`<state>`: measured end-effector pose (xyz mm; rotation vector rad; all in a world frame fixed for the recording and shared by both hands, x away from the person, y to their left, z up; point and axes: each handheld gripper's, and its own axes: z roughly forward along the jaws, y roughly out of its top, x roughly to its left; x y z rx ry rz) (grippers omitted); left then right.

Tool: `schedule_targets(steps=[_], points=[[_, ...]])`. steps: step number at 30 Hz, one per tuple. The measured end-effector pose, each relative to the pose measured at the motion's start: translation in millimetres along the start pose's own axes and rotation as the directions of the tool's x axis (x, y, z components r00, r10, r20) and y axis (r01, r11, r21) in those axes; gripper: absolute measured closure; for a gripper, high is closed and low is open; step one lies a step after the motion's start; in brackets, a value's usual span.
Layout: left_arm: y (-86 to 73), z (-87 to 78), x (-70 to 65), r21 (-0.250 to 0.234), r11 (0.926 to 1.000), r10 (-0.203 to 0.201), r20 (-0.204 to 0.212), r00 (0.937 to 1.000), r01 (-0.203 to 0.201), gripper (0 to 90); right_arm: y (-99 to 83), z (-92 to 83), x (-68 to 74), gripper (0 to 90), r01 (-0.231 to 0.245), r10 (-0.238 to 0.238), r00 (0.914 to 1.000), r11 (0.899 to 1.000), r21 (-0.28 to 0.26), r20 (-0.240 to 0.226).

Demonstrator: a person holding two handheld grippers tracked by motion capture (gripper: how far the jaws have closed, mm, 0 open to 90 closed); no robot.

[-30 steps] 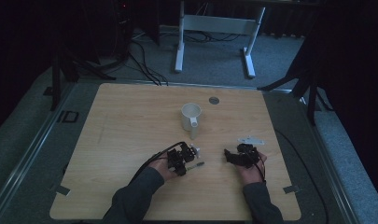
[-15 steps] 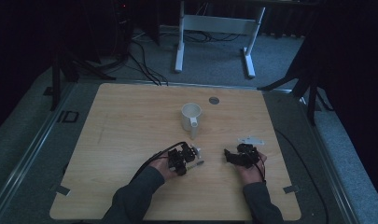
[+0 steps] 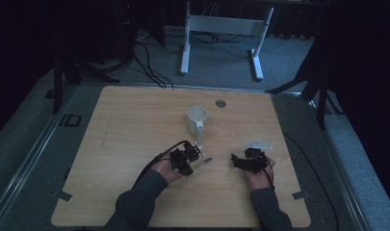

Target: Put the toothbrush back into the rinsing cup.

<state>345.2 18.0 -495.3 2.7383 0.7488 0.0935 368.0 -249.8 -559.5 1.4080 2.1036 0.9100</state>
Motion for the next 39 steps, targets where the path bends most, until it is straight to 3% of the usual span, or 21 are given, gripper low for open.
schedule_targets(steps=[6, 14, 25, 39], points=[[-0.7, -7.5, 2.9, -0.061, 0.9979, -0.024, -0.008, 0.9997, 0.024, 78.8, 0.0, 0.0, 0.0, 23.2, 0.000, 0.000, 1.0000, 1.000, 0.000, 0.000], [-0.9, -15.8, 4.3, -0.142, 0.9887, -0.048, -0.007, 0.9988, 0.047, 78.8, 0.0, 0.0, 0.0, 23.2, -0.001, 0.001, 1.0000, 1.000, 0.000, 0.000], [-3.2, -24.8, 8.2, -0.216, 0.9734, -0.079, -0.008, 0.9968, 0.076, 78.9, 0.1, 0.1, 0.1, 23.2, -0.001, 0.001, 1.0000, 1.000, 0.000, -0.001], [-1.8, -33.4, 10.7, -0.268, 0.9591, -0.106, -0.036, 0.9938, 0.092, 78.9, 0.3, 0.1, 0.4, 23.2, -0.004, 0.004, 1.0000, 1.000, 0.001, -0.002]])
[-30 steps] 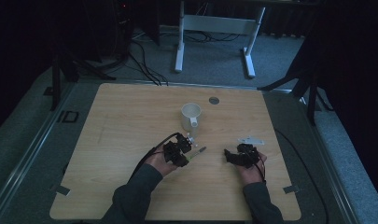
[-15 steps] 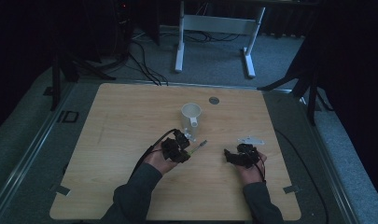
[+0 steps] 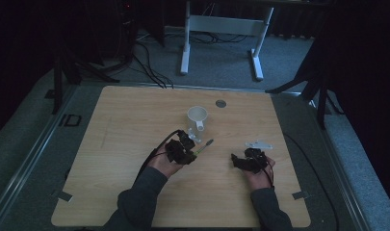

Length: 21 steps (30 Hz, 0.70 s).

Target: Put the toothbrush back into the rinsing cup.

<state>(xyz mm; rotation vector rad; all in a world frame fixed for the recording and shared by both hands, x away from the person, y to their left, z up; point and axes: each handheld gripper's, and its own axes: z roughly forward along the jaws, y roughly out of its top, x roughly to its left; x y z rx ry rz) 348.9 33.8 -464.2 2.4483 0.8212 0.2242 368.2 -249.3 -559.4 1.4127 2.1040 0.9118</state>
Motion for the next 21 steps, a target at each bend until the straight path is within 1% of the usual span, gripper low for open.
schedule_targets(steps=[6, 11, 17, 21], points=[[1.5, -5.5, 2.3, -0.038, 0.9992, -0.014, -0.020, 0.9997, 0.013, 78.9, 0.0, 0.0, -0.1, 23.2, 0.001, -0.001, 1.0000, 1.000, 0.000, 0.000], [1.7, -8.9, 4.7, -0.065, 0.9975, -0.030, -0.027, 0.9992, 0.028, 78.9, 0.0, 0.1, -0.2, 23.2, 0.003, -0.003, 1.0000, 1.000, -0.002, 0.000], [2.0, -14.0, 5.9, -0.121, 0.9915, -0.054, -0.039, 0.9978, 0.049, 78.9, 0.0, 0.1, -0.2, 23.2, 0.003, -0.003, 1.0000, 1.000, -0.001, 0.000], [1.9, -15.4, 7.7, -0.133, 0.9893, -0.065, -0.041, 0.9970, 0.059, 78.9, 0.0, -0.1, -0.2, 23.2, 0.003, -0.003, 1.0000, 1.000, 0.001, 0.000]])
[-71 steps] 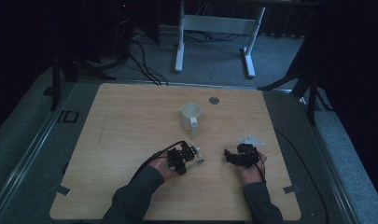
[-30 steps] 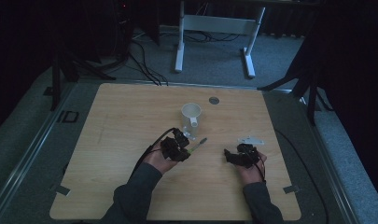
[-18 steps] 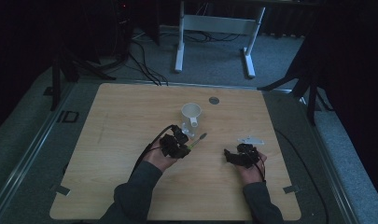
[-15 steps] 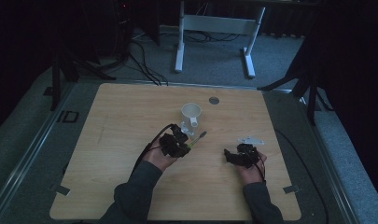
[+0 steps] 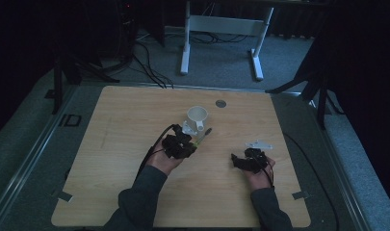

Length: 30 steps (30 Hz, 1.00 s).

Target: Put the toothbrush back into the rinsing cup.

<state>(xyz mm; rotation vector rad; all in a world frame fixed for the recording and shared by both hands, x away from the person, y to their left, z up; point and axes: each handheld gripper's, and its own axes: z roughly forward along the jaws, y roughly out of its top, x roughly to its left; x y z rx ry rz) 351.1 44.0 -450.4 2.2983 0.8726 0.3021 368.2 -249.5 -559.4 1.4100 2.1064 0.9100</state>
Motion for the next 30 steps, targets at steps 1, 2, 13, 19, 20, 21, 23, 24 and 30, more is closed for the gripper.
schedule_targets(steps=[1, 2, 13, 19, 20, 21, 23, 24, 30], points=[[0.0, -0.3, 0.4, -0.003, 1.0000, -0.005, -0.001, 1.0000, 0.005, 78.9, 0.0, 0.0, 0.0, 23.2, 0.000, 0.000, 1.0000, 1.000, 0.000, 0.000], [0.0, -0.6, 0.9, -0.005, 1.0000, -0.007, 0.000, 1.0000, 0.007, 78.9, 0.0, 0.0, 0.0, 23.2, 0.000, 0.000, 1.0000, 1.000, 0.000, 0.000], [0.8, -5.7, 4.1, -0.071, 0.9968, -0.038, -0.001, 0.9993, 0.038, 78.9, 0.0, 0.0, 0.0, 23.2, 0.000, 0.000, 1.0000, 1.000, 0.000, 0.000], [0.6, -7.8, 5.9, -0.098, 0.9939, -0.050, 0.004, 0.9987, 0.050, 78.9, 0.0, 0.0, 0.0, 23.2, 0.000, 0.000, 1.0000, 1.000, 0.000, 0.000], [0.4, -8.4, 6.0, -0.109, 0.9925, -0.054, 0.003, 0.9985, 0.054, 78.9, 0.0, 0.0, 0.0, 23.2, 0.000, 0.000, 1.0000, 1.000, 0.000, 0.000], [0.1, -9.0, 6.1, -0.122, 0.9910, -0.055, 0.003, 0.9985, 0.055, 78.9, 0.0, 0.0, 0.0, 23.2, 0.000, 0.000, 1.0000, 1.000, 0.000, 0.000], [0.1, -9.4, 6.1, -0.127, 0.9904, -0.055, -0.002, 0.9985, 0.054, 78.9, 0.0, 0.0, 0.0, 23.2, 0.000, 0.000, 1.0000, 1.000, 0.000, 0.000], [0.3, -10.6, 6.2, -0.141, 0.9884, -0.059, -0.007, 0.9982, 0.057, 78.9, 0.0, 0.0, 0.0, 23.2, 0.000, 0.000, 1.0000, 1.000, 0.000, 0.000], [0.3, -11.7, 7.3, -0.159, 0.9851, -0.068, -0.007, 0.9976, 0.066, 78.9, 0.0, 0.0, 0.0, 23.2, 0.001, -0.001, 1.0000, 1.000, -0.001, 0.000]])
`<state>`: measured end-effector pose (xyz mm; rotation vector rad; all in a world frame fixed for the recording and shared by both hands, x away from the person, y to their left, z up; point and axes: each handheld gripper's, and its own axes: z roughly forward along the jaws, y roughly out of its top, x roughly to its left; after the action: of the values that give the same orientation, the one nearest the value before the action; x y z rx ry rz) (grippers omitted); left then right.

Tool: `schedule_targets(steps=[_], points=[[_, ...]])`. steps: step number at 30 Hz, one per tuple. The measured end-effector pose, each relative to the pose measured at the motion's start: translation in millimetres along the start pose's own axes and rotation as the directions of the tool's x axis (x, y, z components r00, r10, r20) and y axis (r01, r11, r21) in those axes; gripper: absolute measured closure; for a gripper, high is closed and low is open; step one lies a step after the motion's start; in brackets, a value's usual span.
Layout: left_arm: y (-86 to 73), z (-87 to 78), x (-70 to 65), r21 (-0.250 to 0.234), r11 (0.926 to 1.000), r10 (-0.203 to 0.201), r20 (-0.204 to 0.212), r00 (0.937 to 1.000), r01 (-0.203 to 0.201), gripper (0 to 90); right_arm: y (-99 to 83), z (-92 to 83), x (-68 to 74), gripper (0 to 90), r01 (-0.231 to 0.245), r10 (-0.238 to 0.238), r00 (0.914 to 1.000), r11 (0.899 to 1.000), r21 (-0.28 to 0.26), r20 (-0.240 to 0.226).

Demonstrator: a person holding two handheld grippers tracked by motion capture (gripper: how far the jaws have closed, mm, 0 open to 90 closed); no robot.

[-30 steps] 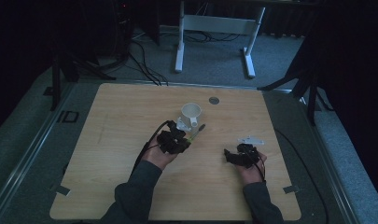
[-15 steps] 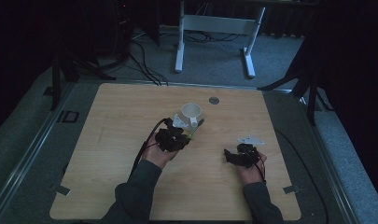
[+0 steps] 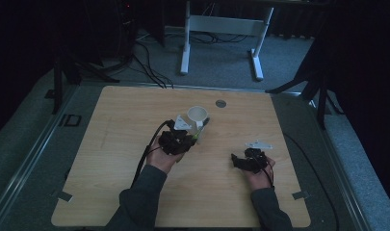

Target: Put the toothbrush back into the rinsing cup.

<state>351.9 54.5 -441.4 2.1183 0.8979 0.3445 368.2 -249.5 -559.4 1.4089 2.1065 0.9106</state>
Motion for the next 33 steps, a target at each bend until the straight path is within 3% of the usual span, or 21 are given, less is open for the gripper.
schedule_targets(steps=[12, 21, 33], points=[[0.6, -1.0, 1.9, -0.044, 0.9990, -0.005, -0.003, 1.0000, 0.005, 78.9, 0.0, 0.0, 0.0, 23.1, 0.000, 0.000, 1.0000, 1.000, 0.000, 0.000], [0.7, -3.0, 3.2, -0.108, 0.9940, -0.013, -0.008, 0.9999, 0.012, 79.0, 0.0, 0.1, 0.0, 23.1, 0.000, 0.000, 1.0000, 1.000, -0.001, 0.000], [0.1, -2.9, 8.0, -0.148, 0.9881, -0.041, 0.012, 0.9991, 0.042, 78.9, 0.0, 0.1, 0.0, 23.1, 0.000, 0.000, 1.0000, 1.000, -0.001, 0.000]])
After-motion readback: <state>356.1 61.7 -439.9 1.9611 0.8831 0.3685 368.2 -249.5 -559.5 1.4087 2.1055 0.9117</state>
